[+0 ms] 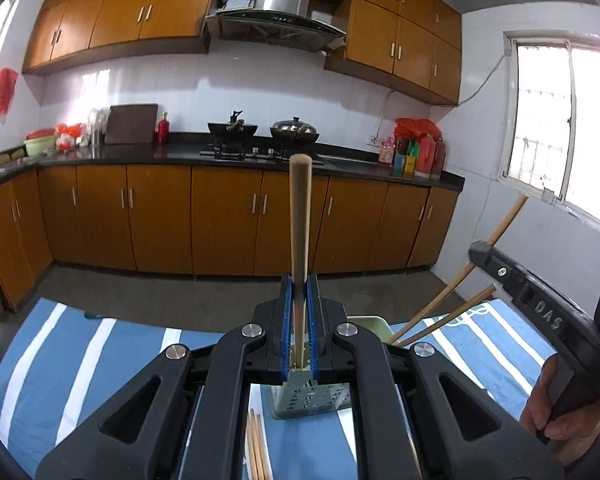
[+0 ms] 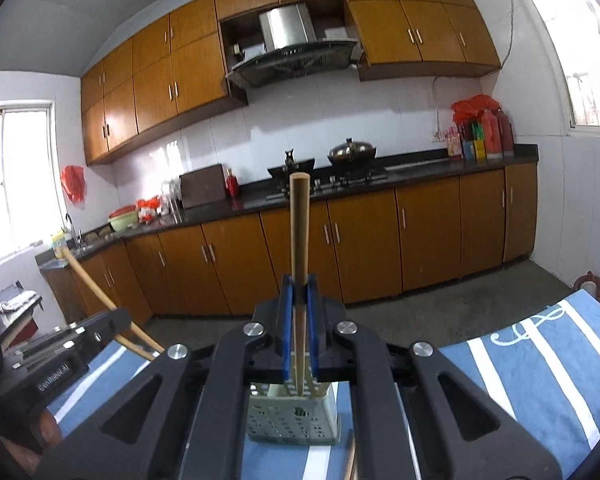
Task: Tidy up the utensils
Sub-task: 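Lower both chopsticks tip-first into the green holder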
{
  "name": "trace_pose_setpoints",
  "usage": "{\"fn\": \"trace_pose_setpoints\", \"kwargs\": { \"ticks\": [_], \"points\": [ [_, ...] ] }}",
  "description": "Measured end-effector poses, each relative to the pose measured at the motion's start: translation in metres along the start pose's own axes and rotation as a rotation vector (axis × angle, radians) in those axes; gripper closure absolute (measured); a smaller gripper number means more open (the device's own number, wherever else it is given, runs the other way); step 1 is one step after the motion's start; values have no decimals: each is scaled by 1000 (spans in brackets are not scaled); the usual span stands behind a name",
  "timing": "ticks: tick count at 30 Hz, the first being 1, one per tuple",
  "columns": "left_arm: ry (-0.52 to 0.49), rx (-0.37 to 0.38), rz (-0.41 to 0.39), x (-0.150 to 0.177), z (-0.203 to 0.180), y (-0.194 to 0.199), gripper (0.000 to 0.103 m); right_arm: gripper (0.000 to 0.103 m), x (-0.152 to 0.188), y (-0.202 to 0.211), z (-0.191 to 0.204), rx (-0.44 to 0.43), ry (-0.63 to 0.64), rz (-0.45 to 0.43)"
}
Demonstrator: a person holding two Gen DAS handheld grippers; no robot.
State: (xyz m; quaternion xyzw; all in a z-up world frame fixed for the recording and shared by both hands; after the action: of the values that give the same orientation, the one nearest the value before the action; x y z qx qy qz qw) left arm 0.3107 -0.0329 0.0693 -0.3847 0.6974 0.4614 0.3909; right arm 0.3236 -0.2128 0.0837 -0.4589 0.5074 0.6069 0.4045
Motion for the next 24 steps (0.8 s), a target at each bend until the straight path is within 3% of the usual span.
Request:
{"fn": "trace_pose_setpoints", "kwargs": {
  "ticks": [6,14,24],
  "points": [
    [38,25,-20,-3,-2,-1,96,95,9,-8,7,0,10,25],
    [47,5,-64,-14,-5,1,96,95,6,-9,9,0,10,15],
    [86,13,-73,-3,2,-8,96,95,7,-12,8,2,9,20]
  ]
}}
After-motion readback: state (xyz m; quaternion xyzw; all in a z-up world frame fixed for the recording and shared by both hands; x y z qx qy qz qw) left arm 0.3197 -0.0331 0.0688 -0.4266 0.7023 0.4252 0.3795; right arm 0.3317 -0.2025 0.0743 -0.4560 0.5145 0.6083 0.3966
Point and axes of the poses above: each gripper's, at about its wrist camera, not at the fingertips, and y roughly against the way its jaws point, z to its left, x to its underside, the point moved 8 cm from there along -y, roughly the way its jaws point, and after that the axes turned 9 degrees about y, right-handed, at the moved point
